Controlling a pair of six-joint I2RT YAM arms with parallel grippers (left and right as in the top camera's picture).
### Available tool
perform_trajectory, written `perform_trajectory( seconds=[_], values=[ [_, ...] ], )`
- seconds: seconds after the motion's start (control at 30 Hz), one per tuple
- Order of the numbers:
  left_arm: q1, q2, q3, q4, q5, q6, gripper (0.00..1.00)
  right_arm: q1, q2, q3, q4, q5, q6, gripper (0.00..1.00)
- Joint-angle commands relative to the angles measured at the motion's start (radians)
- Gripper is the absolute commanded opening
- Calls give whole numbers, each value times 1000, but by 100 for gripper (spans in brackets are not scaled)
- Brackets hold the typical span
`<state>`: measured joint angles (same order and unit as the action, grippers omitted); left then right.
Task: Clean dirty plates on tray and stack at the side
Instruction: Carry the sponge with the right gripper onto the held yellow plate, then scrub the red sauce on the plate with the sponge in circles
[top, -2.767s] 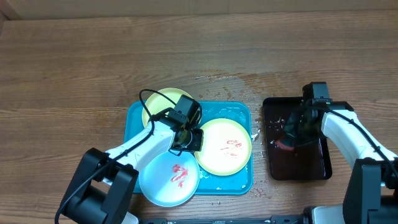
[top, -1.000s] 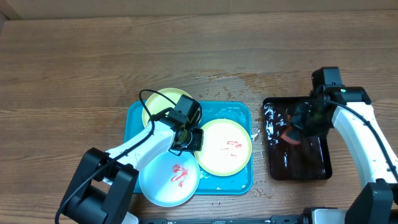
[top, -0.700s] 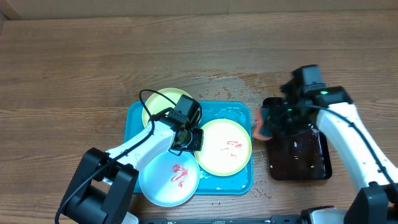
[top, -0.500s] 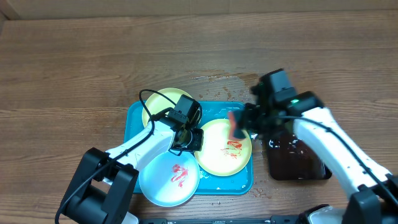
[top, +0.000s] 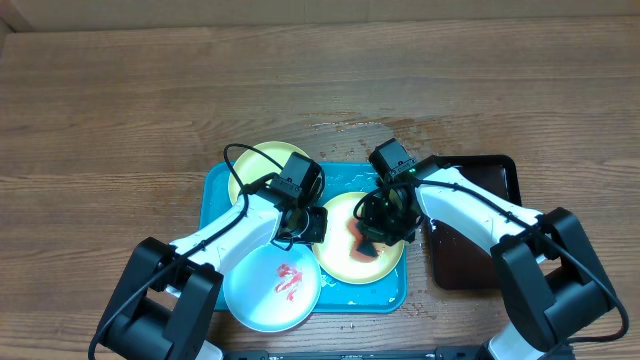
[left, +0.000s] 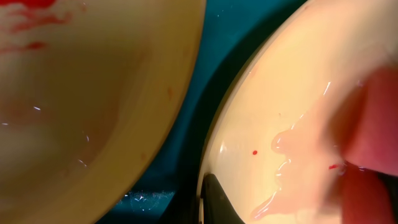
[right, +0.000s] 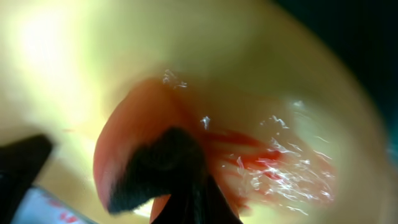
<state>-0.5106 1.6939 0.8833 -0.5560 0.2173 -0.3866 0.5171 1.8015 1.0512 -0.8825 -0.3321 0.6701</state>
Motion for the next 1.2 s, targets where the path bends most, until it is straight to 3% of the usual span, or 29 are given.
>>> perform_trajectory(
  seconds=[0.0,0.17,0.33,0.5,0.7,0.83,1.17],
  values=[
    [-5,39,-11,-15,-14,5,4,-2,3,-10,-106,319,56,4],
    [-5,39,-11,-13,-4,5,4,-2,3,-9,-117,409,24,4],
    [16,39,-11,37,147,122,4,-2,3,0,-98,375,-6,4],
    [81,39,-11,38,307,180,4,-2,3,0,-69,282,-55,4],
    [131,40,-11,47,406,185,5,-1,3,0,38,0,-182,4],
    [130,39,-11,58,417,184,4,-1,3,0,94,-145,-165,4],
    [131,40,-11,59,430,162,4,40,3,0,104,-193,-49,4]
  ],
)
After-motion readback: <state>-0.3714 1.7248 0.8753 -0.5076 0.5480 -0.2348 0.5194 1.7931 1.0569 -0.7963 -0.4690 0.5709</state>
